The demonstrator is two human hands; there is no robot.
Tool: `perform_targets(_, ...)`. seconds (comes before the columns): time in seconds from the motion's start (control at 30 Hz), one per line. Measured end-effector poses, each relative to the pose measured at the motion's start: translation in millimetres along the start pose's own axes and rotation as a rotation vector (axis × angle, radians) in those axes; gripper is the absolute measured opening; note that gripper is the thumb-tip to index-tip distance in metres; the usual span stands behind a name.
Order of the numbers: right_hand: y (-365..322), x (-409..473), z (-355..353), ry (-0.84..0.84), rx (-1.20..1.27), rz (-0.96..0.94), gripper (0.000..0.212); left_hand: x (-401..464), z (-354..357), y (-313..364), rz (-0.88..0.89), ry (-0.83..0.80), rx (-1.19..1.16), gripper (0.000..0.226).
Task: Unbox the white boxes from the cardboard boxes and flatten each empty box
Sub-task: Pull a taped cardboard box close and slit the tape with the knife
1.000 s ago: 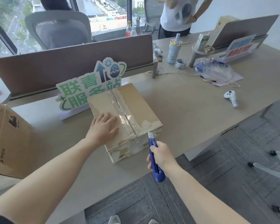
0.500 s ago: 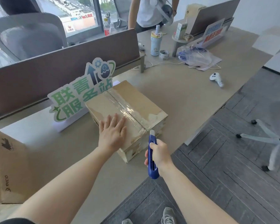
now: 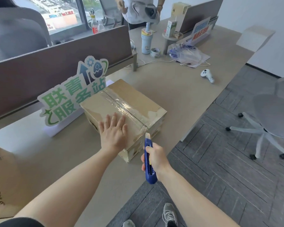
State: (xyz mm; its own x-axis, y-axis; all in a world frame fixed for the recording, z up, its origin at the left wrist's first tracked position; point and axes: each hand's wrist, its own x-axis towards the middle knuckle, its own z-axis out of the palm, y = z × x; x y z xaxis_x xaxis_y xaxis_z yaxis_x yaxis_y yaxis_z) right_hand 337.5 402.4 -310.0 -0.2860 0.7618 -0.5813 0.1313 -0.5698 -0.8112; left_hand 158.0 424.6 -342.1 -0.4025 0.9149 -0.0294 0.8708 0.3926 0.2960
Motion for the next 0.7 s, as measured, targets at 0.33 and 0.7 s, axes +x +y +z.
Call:
perform_targets(0.33,8,-12,-14,-0.068,-0.061,0.009,0.017,0,-6,-3,0.011,-0.076,0.008,0.054)
perform_targets(0.7,-101,82,-83,0.248,-0.277,-0.181,0.018,29,-30,3,-0.071,-0.013,-0.056,0.046)
